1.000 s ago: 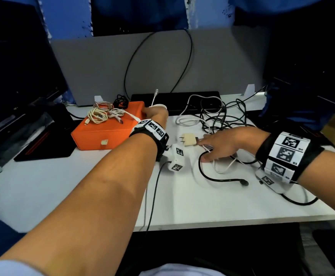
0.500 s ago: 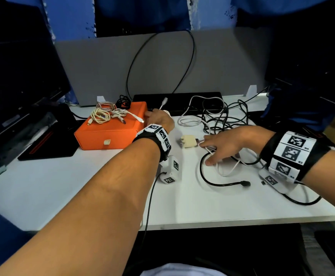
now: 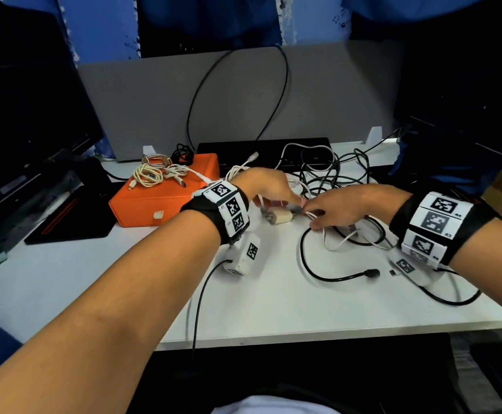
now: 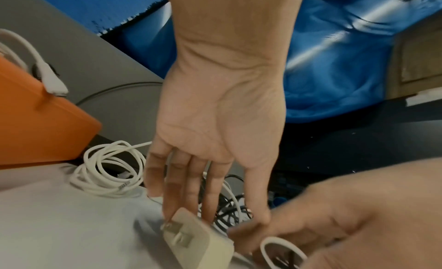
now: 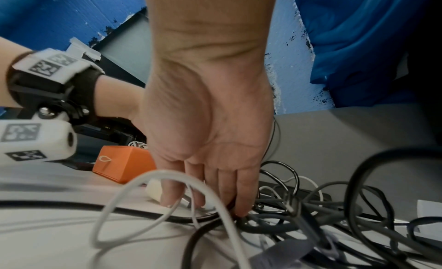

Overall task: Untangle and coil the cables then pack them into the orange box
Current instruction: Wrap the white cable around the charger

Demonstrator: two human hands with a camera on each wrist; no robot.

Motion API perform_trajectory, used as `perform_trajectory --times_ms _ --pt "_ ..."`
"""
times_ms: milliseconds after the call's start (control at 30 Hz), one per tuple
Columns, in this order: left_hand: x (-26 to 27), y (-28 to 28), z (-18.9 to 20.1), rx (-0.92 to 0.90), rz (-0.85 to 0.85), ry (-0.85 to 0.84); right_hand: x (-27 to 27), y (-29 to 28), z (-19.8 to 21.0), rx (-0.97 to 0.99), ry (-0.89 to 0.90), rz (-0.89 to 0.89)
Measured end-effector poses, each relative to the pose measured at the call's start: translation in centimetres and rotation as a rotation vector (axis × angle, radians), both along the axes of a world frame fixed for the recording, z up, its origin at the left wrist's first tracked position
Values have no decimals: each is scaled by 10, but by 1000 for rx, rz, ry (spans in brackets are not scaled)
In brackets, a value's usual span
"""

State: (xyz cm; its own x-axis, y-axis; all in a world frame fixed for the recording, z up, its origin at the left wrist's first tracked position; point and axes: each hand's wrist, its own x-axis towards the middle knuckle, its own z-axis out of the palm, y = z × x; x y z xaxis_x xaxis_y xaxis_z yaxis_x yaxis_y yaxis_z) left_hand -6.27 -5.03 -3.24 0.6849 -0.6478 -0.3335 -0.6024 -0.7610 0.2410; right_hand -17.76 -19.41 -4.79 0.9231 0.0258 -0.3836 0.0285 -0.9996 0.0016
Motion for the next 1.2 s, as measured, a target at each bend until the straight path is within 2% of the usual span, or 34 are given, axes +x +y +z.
perform_trajectory --times_ms 100,200,367,467,500,600,667,767,867,967,1067,1200 --pt "-1 1 -10 113 -97 14 3 -3 1 -29 -47 18" --pt "-3 5 -9 161 -118 22 5 -7 5 47 -121 29" --pt "-7 9 -13 343 -201 -195 5 -16 6 389 -192 -14" --pt "-7 12 -16 357 -213 -275 6 -14 5 428 -355 53" --pt "-5 13 -12 281 -197 -240 8 -14 4 403 -402 60" --pt "-3 20 13 -116 -82 -13 10 -18 1 294 -463 35" --pt "0 21 36 -354 -53 -10 12 -19 2 280 -509 10" --pt "-2 22 77 -633 -63 -17 18 -12 15 383 -794 -76" --pt "-12 26 114 -651 -175 -167 20 3 41 587 -1016 -109" --pt "-29 33 141 -623 -274 -316 23 18 66 779 -1006 -127" --pt "-38 40 154 -766 -311 -241 31 26 84 942 -936 -216" --pt "-47 58 165 -1004 -325 -210 45 18 92 929 -879 -285"
